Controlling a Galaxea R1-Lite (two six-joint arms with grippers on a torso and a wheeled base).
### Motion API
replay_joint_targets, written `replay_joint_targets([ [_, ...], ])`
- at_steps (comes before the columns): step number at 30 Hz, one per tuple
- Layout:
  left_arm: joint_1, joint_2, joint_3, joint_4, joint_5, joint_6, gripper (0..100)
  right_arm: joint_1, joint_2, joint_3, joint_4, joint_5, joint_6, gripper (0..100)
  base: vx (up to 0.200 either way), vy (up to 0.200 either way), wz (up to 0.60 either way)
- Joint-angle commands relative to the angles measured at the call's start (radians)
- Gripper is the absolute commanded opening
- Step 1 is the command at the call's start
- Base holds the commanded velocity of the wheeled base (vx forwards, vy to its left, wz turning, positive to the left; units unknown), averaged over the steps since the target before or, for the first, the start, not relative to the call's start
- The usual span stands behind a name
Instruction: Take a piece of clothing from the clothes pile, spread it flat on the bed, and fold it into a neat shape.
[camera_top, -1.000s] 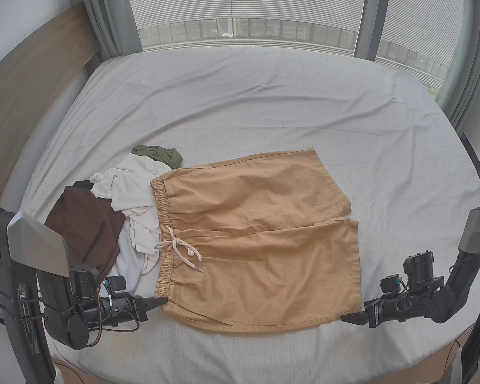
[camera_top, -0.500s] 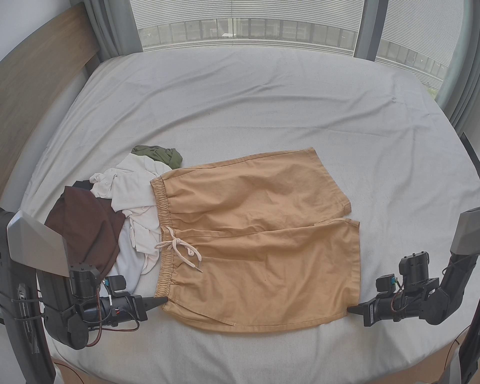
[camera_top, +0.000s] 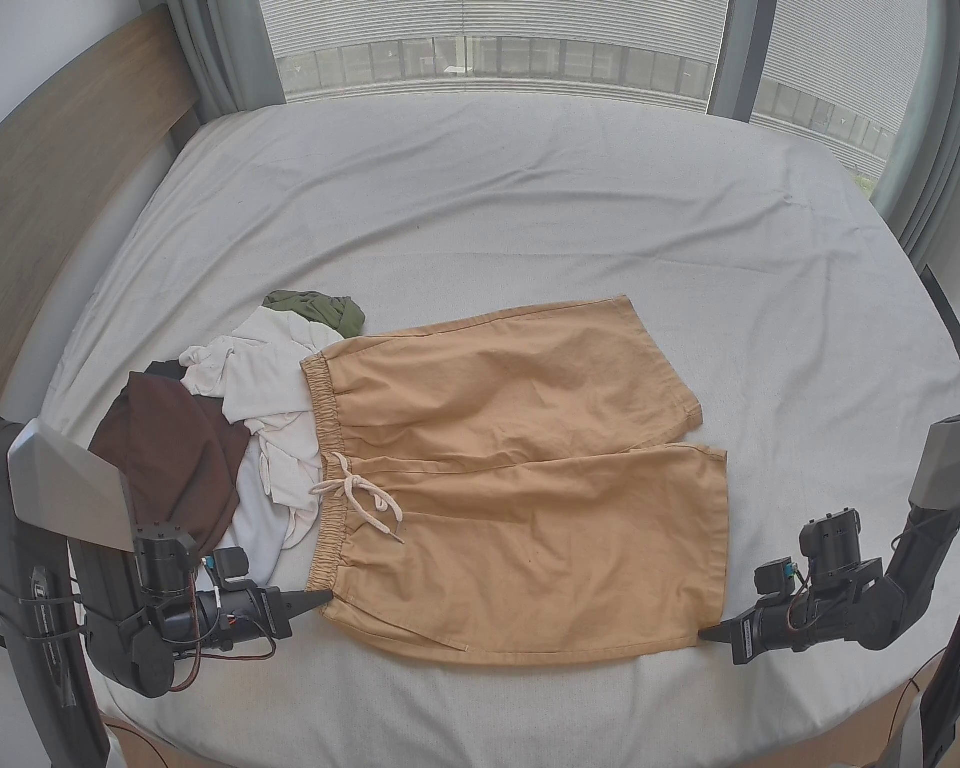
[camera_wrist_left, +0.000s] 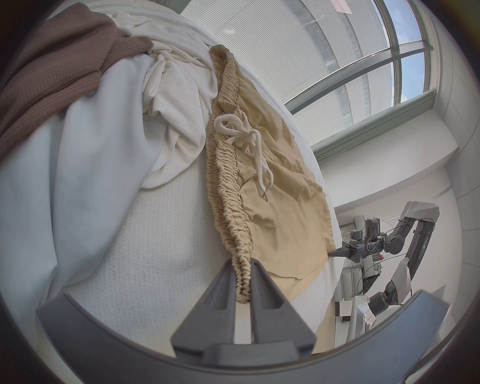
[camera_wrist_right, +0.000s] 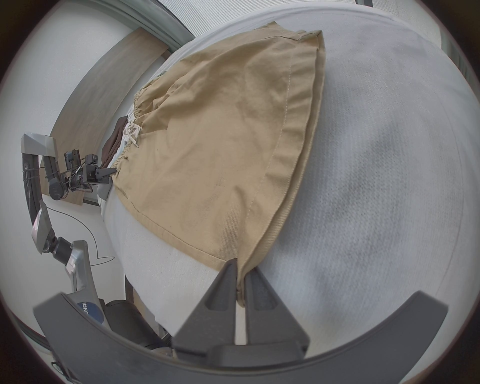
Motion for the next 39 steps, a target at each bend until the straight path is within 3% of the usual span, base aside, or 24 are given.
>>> replay_joint_targets([
  [1, -0.007, 0.000, 0.039, 0.003, -0.002, 0.004, 0, 0.002, -0.066, -0.002, 0.047, 0.000, -0.005, 0, 0.000, 0.000, 0.00],
  [14, -0.009, -0.003, 0.106, 0.004, -0.010, 0.073, 0, 0.002, -0.098, 0.014, 0.113, 0.000, -0.044, 0, 0.000, 0.000, 0.00],
  [24, -0.001, -0.061, 0.115, 0.000, -0.066, 0.070, 0, 0.005, -0.178, 0.006, 0.119, 0.029, -0.044, 0, 0.000, 0.000, 0.00],
  [39, 0.003, -0.034, 0.158, 0.018, -0.066, 0.113, 0, 0.016, -0.201, 0.017, 0.217, 0.029, -0.073, 0, 0.000, 0.000, 0.00],
])
